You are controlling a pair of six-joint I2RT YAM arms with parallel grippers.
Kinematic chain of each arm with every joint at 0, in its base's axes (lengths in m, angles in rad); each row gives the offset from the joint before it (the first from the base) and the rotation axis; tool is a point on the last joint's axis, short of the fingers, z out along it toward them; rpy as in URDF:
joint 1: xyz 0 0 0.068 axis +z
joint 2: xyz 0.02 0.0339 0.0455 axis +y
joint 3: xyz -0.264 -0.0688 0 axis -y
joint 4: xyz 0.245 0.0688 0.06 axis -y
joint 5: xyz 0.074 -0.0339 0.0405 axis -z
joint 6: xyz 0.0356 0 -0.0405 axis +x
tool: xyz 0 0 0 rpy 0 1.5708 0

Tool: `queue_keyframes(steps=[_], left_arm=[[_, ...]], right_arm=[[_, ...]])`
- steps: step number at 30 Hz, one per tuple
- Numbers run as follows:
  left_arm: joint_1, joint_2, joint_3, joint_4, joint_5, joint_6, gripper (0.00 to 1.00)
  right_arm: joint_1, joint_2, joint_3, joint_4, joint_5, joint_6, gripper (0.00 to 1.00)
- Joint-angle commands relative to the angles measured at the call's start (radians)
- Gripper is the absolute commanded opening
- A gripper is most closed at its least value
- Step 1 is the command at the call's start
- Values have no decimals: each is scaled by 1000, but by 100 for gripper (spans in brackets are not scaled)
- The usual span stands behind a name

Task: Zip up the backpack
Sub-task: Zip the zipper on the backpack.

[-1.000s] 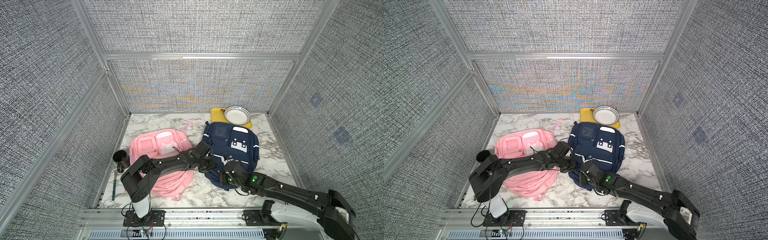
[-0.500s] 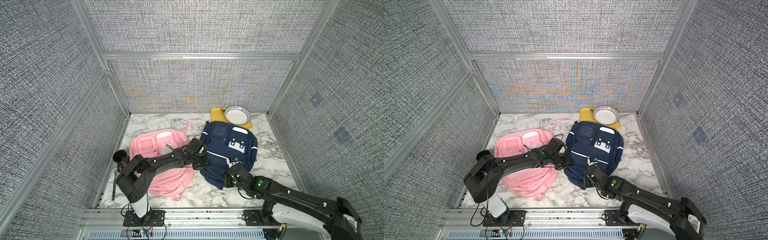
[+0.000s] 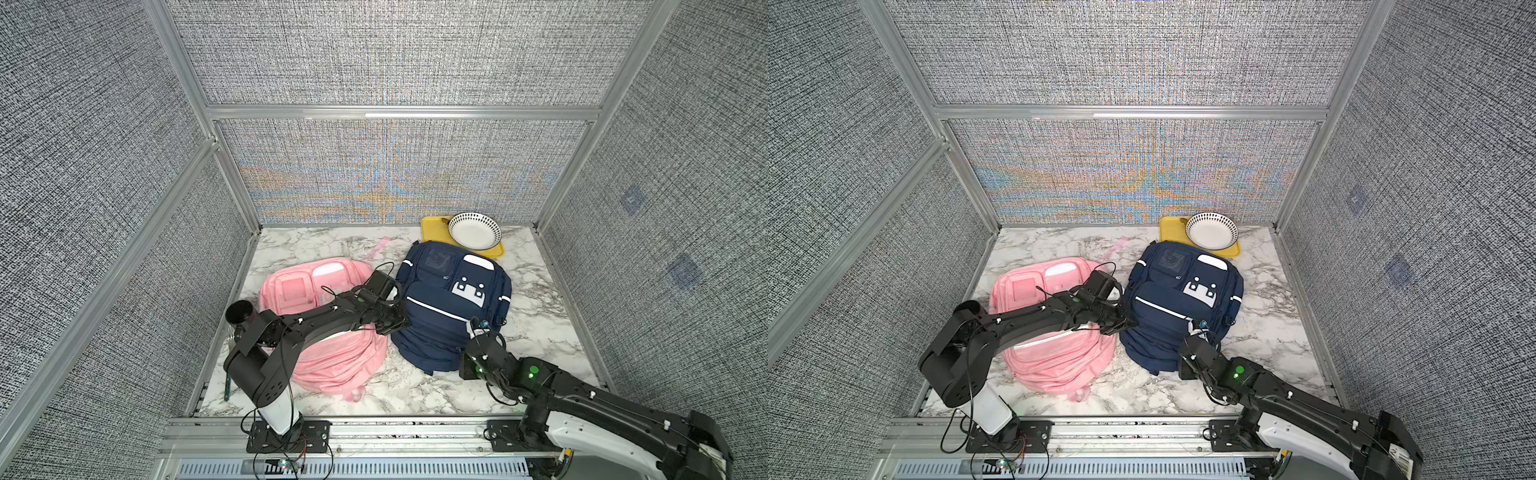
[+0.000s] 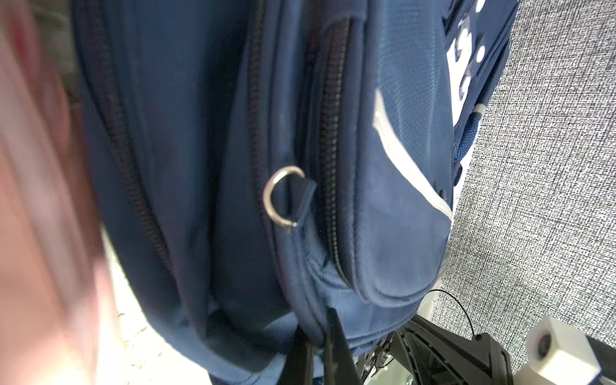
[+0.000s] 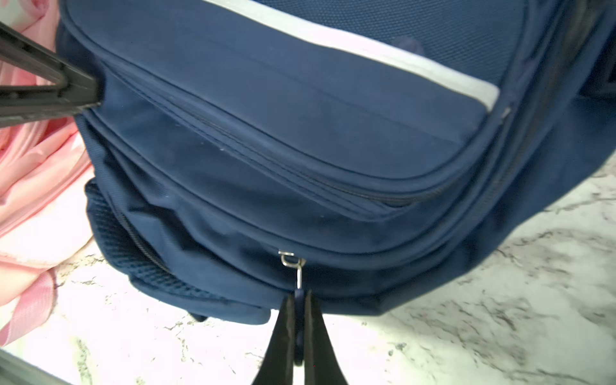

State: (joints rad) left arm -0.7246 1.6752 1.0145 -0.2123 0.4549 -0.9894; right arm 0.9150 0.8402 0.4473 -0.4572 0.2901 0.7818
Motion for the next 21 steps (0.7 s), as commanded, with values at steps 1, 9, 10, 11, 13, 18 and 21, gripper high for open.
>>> queue_keyframes(steps=[1,9,10,11,13,18,21], left_arm=[[9,1,8,-3,-48,32,0],[-4,-29,-13,12,-51,15,27],[-9,-35,-13,5,-55,15,29],[-14,-39,-14,-2,-60,15,30],[-26,-45,-16,-11,-68,9,32],[-74,-51,0,-15,-76,-18,37],[-113,-42,25,-21,-84,-38,39]], right_arm=[[-4,27,3,24,32,-10,0],[4,195,57,188,-40,-94,0],[4,203,65,203,-39,-103,0],[5,210,74,212,-37,-111,0],[5,216,90,222,-34,-124,0],[10,196,106,229,-37,-132,0],[13,188,104,231,-39,-134,0]])
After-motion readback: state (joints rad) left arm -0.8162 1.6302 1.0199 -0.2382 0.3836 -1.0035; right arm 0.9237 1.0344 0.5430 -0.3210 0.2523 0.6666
